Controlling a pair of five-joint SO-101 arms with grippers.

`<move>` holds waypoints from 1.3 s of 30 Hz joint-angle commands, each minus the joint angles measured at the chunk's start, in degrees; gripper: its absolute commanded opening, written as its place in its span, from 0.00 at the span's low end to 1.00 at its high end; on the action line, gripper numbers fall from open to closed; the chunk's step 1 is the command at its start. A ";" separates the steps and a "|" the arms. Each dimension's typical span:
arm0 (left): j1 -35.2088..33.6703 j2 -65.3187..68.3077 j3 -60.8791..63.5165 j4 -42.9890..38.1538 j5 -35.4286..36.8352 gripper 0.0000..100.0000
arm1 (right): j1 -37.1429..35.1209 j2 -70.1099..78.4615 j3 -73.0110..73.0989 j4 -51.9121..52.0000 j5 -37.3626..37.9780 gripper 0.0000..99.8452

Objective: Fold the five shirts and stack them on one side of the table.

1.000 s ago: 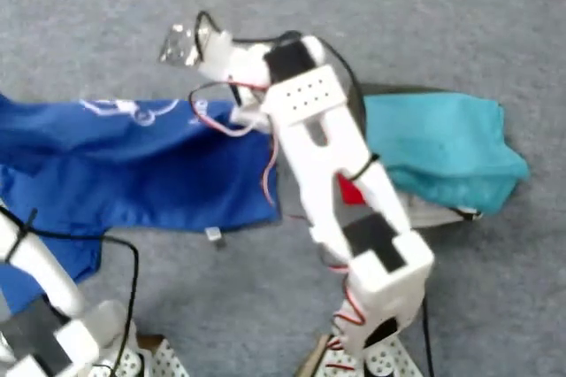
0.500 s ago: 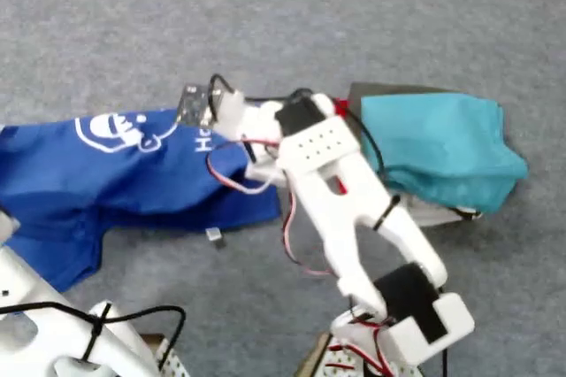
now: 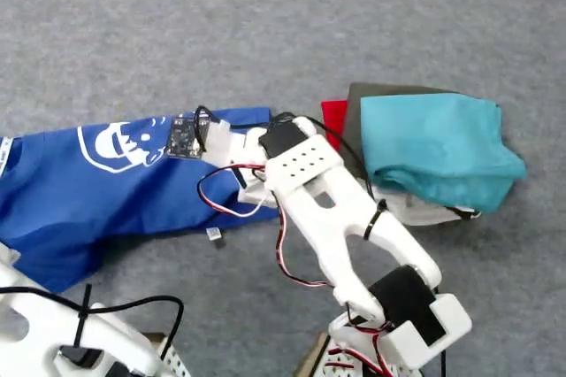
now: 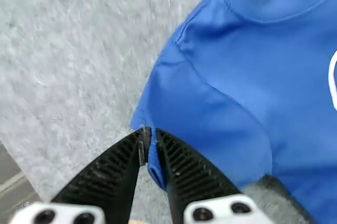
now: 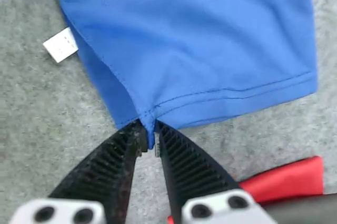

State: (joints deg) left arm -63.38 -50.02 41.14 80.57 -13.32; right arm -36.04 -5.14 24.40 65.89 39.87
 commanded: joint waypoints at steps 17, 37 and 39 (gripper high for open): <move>21.27 3.82 -17.14 -41.49 23.30 0.02 | 10.95 8.66 -27.12 -8.53 -2.64 0.00; 23.82 36.44 -37.36 -24.53 20.48 0.02 | 9.80 47.52 -87.43 25.32 -2.90 0.00; 23.74 36.44 -34.81 -22.42 18.55 0.02 | 9.10 48.22 -89.27 29.19 -1.85 0.00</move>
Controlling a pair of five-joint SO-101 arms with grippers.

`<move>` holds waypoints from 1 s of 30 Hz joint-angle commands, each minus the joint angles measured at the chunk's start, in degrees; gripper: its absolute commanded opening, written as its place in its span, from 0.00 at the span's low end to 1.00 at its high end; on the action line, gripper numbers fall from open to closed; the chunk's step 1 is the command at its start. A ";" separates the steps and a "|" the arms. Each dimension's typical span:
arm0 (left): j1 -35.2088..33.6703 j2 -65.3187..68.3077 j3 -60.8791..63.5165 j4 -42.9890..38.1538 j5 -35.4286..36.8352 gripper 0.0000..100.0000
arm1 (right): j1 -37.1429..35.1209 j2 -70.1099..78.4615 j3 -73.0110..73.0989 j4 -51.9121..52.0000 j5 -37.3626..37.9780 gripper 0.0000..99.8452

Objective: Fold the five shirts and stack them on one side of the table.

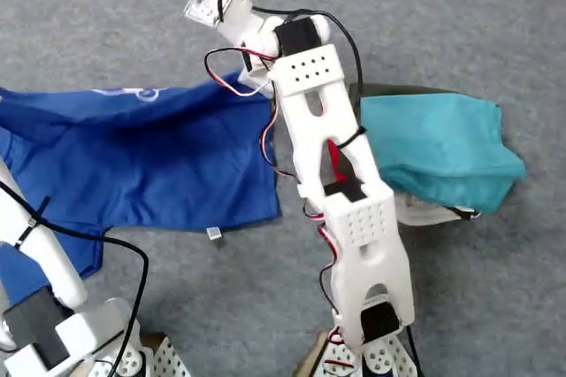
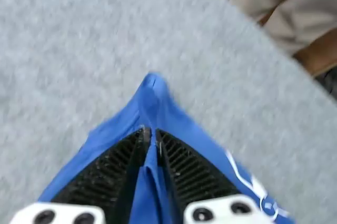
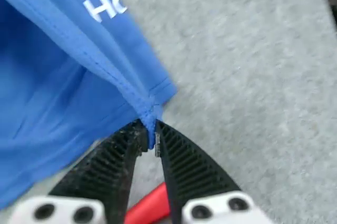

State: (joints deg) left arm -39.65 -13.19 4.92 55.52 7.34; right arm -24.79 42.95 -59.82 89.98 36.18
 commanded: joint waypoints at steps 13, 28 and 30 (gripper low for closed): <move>-8.00 -14.90 21.01 3.87 -10.37 0.02 | -4.88 -4.44 2.77 12.40 2.99 0.00; -9.14 -30.37 41.14 6.24 -15.47 0.02 | -3.56 -23.25 40.04 1.85 5.71 0.00; -9.41 -31.16 43.52 6.15 -15.65 0.02 | -3.91 -25.54 44.88 -0.53 5.98 0.00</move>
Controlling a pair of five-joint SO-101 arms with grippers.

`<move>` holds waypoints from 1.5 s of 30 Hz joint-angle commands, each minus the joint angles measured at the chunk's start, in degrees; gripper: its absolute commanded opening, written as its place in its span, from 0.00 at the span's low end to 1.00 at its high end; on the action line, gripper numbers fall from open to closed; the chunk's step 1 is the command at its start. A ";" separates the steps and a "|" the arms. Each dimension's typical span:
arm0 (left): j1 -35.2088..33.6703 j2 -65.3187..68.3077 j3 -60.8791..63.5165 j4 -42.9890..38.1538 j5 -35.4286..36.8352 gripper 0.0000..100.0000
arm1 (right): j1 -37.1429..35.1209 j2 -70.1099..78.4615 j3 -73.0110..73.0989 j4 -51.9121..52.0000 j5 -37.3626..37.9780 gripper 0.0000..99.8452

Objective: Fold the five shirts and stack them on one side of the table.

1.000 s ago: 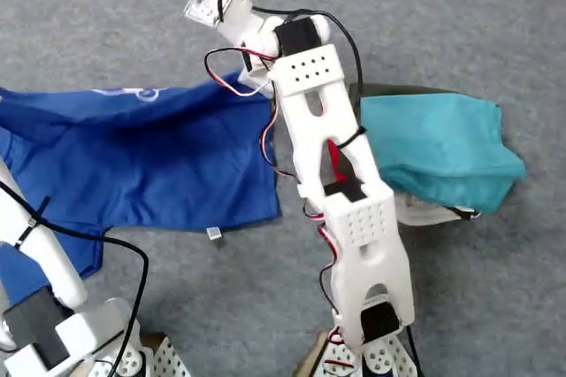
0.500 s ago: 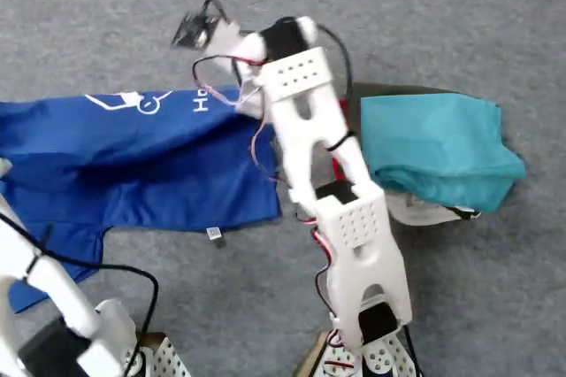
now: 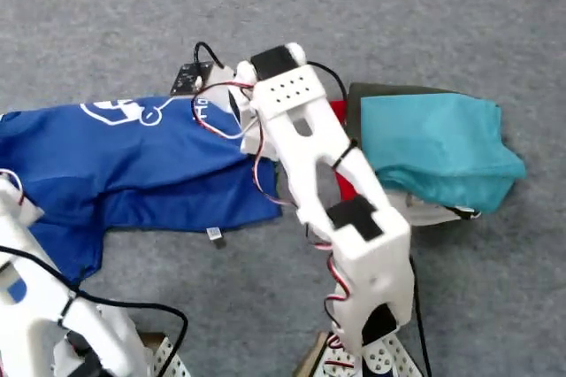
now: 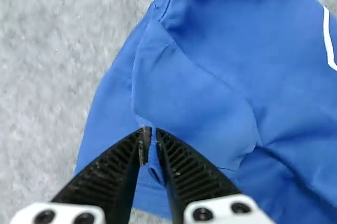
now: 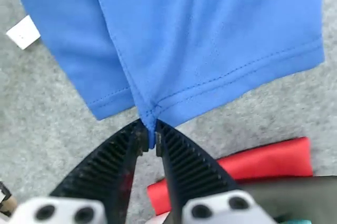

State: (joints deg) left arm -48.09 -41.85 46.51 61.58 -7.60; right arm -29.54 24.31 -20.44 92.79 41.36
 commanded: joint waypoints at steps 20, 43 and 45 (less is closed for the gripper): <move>-10.90 -3.03 10.11 2.55 -6.42 0.02 | 0.22 -15.43 22.90 -9.49 0.53 0.00; -18.37 -3.03 10.11 0.53 -6.15 0.02 | -1.89 -15.16 26.33 -11.87 0.79 0.00; -18.37 -3.03 11.60 -1.23 -6.42 0.03 | -1.89 -15.16 26.33 -11.87 0.79 0.00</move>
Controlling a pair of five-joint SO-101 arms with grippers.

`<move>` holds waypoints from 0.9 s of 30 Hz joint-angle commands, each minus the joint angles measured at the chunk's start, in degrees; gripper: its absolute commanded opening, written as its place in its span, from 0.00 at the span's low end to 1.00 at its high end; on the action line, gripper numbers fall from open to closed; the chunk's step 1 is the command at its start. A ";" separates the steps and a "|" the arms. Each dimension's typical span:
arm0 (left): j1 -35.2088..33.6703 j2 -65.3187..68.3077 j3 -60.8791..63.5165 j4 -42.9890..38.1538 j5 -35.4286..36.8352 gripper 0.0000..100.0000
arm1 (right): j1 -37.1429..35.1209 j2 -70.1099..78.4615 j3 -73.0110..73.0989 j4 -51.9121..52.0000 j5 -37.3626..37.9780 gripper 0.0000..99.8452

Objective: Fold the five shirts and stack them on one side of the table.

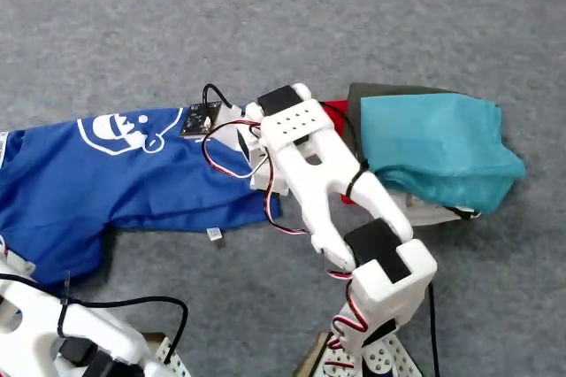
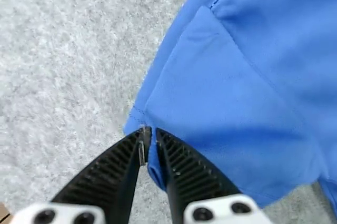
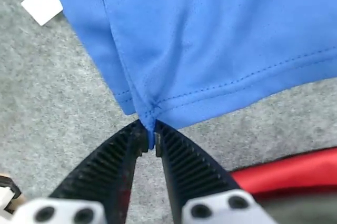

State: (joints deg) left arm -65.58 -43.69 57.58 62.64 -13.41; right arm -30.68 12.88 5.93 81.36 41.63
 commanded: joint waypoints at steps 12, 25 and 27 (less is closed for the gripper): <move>-2.11 -1.27 -1.14 -0.88 -0.53 0.26 | -1.80 -4.09 2.51 0.35 0.62 0.01; 2.37 -1.19 -2.73 11.69 3.16 0.23 | -1.54 -7.78 3.12 0.44 0.62 0.12; 1.41 -0.57 -2.02 11.43 3.43 0.26 | -1.63 -7.78 3.12 0.53 0.62 0.17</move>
State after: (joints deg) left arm -63.03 -43.78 55.21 74.86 -10.86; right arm -31.74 8.92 8.92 81.63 41.63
